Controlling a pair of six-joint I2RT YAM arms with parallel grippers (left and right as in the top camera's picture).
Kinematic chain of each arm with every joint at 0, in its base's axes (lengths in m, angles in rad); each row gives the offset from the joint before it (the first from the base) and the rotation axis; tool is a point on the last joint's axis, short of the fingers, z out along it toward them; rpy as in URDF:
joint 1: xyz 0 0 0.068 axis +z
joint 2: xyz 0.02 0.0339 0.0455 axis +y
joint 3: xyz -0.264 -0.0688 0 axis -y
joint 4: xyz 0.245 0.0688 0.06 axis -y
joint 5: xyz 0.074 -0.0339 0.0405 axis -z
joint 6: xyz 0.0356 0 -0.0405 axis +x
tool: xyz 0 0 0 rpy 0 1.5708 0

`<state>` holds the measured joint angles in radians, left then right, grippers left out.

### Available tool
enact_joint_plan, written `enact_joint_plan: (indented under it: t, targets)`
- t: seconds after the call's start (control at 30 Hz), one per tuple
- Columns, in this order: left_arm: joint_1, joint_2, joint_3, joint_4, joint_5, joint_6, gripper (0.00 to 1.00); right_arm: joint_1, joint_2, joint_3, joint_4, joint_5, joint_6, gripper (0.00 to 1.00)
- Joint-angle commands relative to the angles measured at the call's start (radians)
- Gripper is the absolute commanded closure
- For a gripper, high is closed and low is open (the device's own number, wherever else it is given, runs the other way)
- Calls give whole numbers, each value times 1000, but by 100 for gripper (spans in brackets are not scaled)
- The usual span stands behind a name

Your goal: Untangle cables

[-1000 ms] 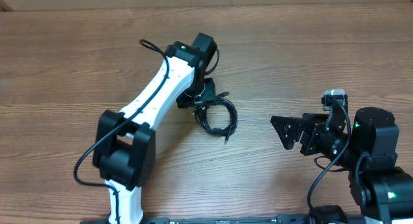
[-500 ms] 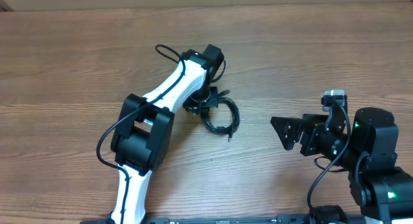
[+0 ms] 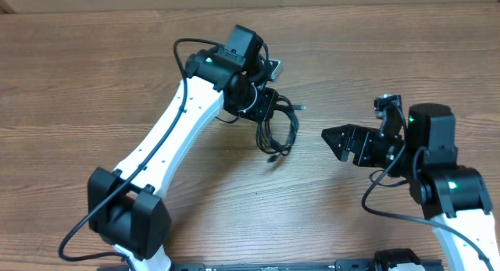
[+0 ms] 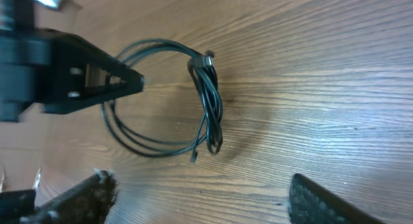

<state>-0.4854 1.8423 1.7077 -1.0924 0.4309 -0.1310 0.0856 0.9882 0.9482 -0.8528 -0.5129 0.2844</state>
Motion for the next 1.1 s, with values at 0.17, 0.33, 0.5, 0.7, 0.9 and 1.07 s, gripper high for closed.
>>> enact_joint_plan:
  t: [0.17, 0.33, 0.5, 0.7, 0.9, 1.07]
  targets:
    - [27, -38, 20, 8, 203, 67, 96, 10, 126, 21, 19, -73, 0, 29]
    - [47, -38, 23, 12, 277, 31, 96, 56, 201, 21, 64, -73, 0, 30]
    - [57, -38, 23, 13, 317, -15, 96, 131, 297, 21, 136, 0, 50, 35]
    - [71, -38, 23, 13, 399, -15, 96, 205, 438, 21, 247, 87, 171, 41]
    - [129, -47, 29, -5, 417, -15, 96, 202, 503, 21, 183, 337, 373, 62]
    - [202, -53, 29, -63, 337, -14, 96, 200, 479, 22, 252, 186, 212, 96]
